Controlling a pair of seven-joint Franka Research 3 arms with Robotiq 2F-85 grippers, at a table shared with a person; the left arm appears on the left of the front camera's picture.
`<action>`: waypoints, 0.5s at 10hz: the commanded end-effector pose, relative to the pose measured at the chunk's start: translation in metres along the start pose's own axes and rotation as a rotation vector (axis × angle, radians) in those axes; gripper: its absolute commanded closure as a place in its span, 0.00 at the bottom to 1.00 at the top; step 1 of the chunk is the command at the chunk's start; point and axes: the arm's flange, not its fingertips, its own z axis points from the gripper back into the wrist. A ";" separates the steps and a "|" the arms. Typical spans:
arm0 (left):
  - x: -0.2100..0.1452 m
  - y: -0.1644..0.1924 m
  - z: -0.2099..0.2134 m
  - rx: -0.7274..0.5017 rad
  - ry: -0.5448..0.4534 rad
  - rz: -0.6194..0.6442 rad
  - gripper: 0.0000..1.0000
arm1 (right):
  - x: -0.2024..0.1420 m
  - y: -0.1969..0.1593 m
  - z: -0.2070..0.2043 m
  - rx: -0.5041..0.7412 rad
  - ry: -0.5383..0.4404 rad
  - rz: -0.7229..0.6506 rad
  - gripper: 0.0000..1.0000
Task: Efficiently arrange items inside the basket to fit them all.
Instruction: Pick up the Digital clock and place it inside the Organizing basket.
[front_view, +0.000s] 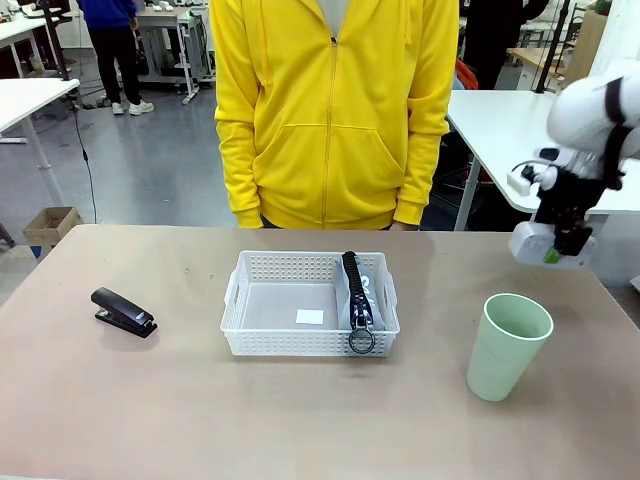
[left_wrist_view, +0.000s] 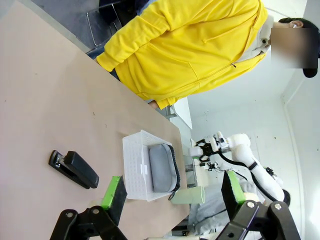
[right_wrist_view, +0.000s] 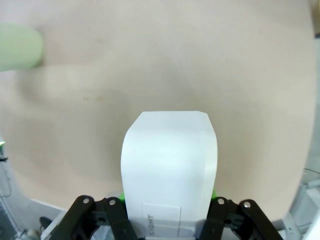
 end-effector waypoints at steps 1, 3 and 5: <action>0.000 0.000 -0.001 -0.020 -0.012 -0.020 0.00 | 0.011 0.062 0.035 -0.048 -0.005 0.065 1.00; 0.000 0.000 -0.001 -0.020 -0.012 -0.020 0.00 | 0.015 0.110 0.063 -0.057 0.020 0.136 1.00; 0.000 0.000 -0.001 -0.020 -0.012 -0.020 0.00 | 0.012 0.157 0.076 -0.053 0.025 0.217 1.00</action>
